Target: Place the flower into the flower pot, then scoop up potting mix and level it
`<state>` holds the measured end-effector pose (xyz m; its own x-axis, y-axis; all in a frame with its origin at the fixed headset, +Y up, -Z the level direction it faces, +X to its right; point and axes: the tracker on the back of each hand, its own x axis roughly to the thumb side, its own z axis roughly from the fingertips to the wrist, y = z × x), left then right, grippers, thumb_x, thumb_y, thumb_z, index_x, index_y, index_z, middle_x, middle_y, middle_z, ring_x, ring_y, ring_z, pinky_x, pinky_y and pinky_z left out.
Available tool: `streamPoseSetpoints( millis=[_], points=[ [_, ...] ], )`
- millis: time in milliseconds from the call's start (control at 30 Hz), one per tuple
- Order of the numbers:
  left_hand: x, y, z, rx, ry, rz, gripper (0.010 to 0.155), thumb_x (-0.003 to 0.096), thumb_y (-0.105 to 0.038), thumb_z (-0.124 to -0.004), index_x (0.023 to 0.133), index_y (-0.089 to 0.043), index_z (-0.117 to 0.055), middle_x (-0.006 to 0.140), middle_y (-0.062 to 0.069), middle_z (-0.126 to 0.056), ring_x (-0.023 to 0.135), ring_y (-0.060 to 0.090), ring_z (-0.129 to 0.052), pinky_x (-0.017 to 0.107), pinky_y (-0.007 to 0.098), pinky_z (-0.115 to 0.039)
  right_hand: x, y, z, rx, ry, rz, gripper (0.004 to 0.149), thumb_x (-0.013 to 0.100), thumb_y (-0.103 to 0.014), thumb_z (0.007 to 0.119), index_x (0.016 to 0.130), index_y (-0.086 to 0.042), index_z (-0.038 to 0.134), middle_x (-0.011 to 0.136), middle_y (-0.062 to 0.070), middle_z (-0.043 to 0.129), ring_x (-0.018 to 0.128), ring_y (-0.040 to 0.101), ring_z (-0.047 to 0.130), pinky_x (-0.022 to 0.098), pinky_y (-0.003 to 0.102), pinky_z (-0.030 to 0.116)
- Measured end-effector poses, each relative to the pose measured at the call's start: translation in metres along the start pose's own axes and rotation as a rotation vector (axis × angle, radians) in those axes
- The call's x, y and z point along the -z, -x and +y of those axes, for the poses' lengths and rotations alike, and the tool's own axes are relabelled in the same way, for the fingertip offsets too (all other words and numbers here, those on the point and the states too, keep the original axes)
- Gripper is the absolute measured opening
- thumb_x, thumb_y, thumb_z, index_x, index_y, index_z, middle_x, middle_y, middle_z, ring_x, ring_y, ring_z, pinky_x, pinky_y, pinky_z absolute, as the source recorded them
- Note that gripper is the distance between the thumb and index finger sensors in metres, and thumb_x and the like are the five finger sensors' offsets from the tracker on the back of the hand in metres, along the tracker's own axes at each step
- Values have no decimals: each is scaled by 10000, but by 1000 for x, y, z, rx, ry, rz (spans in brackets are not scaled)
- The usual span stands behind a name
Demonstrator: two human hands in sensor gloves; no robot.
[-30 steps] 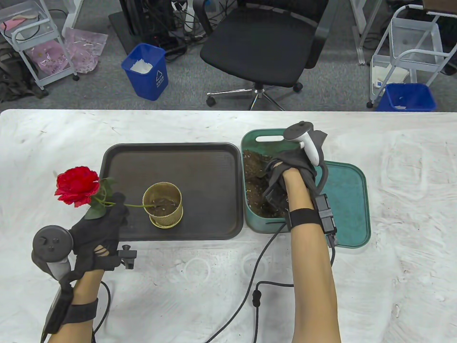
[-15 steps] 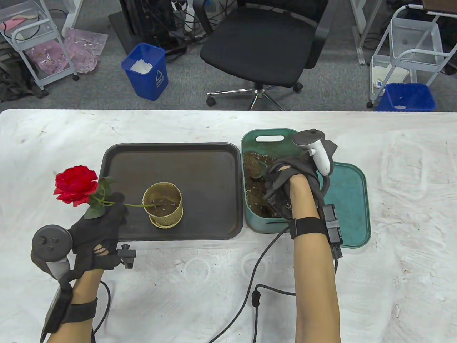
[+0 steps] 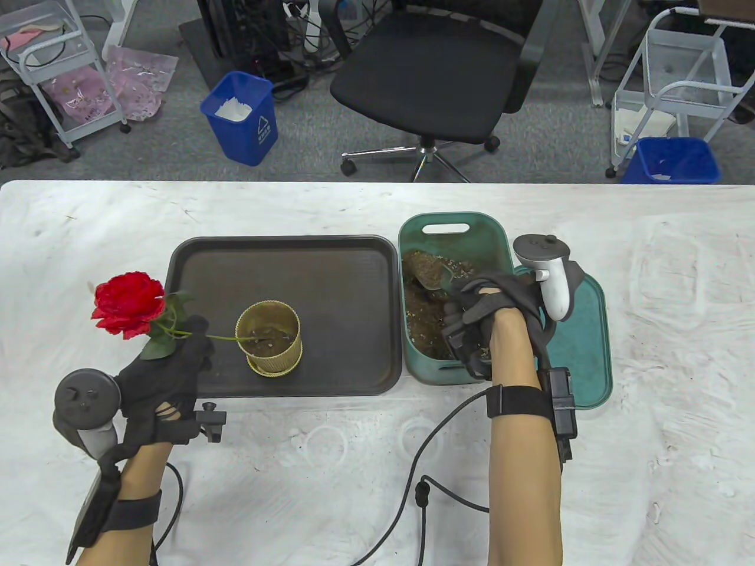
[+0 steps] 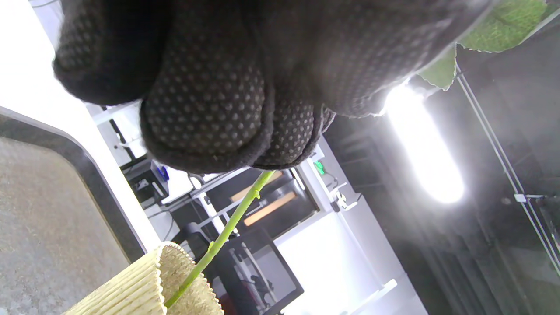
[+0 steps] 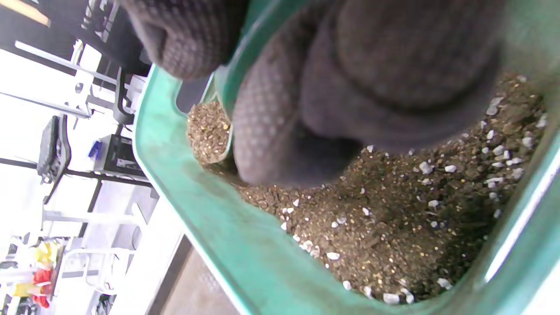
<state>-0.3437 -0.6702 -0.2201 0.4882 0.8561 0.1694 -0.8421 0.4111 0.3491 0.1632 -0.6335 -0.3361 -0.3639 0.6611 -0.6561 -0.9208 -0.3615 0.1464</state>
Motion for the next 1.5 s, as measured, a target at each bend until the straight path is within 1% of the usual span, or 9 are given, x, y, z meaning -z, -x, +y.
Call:
streamPoseSetpoints(
  millis=[267,367,467,633,767,933,1067,1267,1500],
  points=[
    [-1,0,0,-5,-1,3,434,398,-440,-895,777,-239,-951,591,-45,-1070,315,174,-1118,323,360,-940,-25,-1,-10,59,28,-68,534,401,-292,721,853,-6,714,608,170,967,269,262,1072,123,366,955],
    [-1,0,0,-6,-3,6,434,398,-439,-895,778,-238,-951,591,-44,-1069,315,175,-1118,324,360,-939,-37,-8,-8,45,23,-110,533,402,-294,722,852,-8,716,606,169,968,267,261,1072,121,364,955],
    [-1,0,0,-6,-4,7,433,398,-440,-895,777,-239,-951,589,-45,-1070,314,174,-1118,322,359,-940,-49,-18,1,30,-16,-161,532,403,-296,723,851,-9,717,605,169,969,265,261,1072,120,363,955],
    [-1,0,0,-7,-3,6,434,397,-439,-896,777,-238,-951,589,-44,-1070,315,174,-1118,322,359,-939,-66,-35,28,-32,-91,-241,531,405,-299,726,849,-8,719,602,170,971,261,258,1074,115,360,956],
    [-1,0,0,-9,-2,6,434,397,-440,-895,778,-240,-950,589,-43,-1070,314,174,-1118,323,360,-940,-77,-48,61,-92,-169,-299,531,406,-300,727,849,-8,720,603,170,972,260,258,1074,115,360,956],
    [-1,0,0,-7,-2,6,433,398,-441,-895,777,-239,-951,590,-44,-1070,314,174,-1118,322,360,-939,-80,-55,103,-167,-248,-331,530,410,-303,729,850,-8,719,606,170,971,262,258,1074,116,360,956],
    [-2,0,0,-4,-1,2,434,398,-440,-895,778,-237,-951,590,-43,-1069,315,175,-1117,324,359,-940,-74,-54,136,-234,-283,-325,530,411,-305,730,852,-10,718,607,170,971,264,259,1075,119,360,956],
    [-2,0,0,-1,-1,-1,434,397,-440,-896,777,-238,-951,588,-43,-1070,314,175,-1118,323,360,-939,-61,-45,173,-355,-273,-290,530,414,-308,736,851,-8,717,608,170,971,266,260,1075,120,361,957],
    [-3,0,0,0,-2,1,435,398,-441,-894,779,-239,-949,590,-44,-1069,314,174,-1118,323,359,-939,-68,-52,191,-470,-177,-357,531,419,-315,758,850,-7,720,608,176,973,261,266,1077,119,366,958]
  ],
)
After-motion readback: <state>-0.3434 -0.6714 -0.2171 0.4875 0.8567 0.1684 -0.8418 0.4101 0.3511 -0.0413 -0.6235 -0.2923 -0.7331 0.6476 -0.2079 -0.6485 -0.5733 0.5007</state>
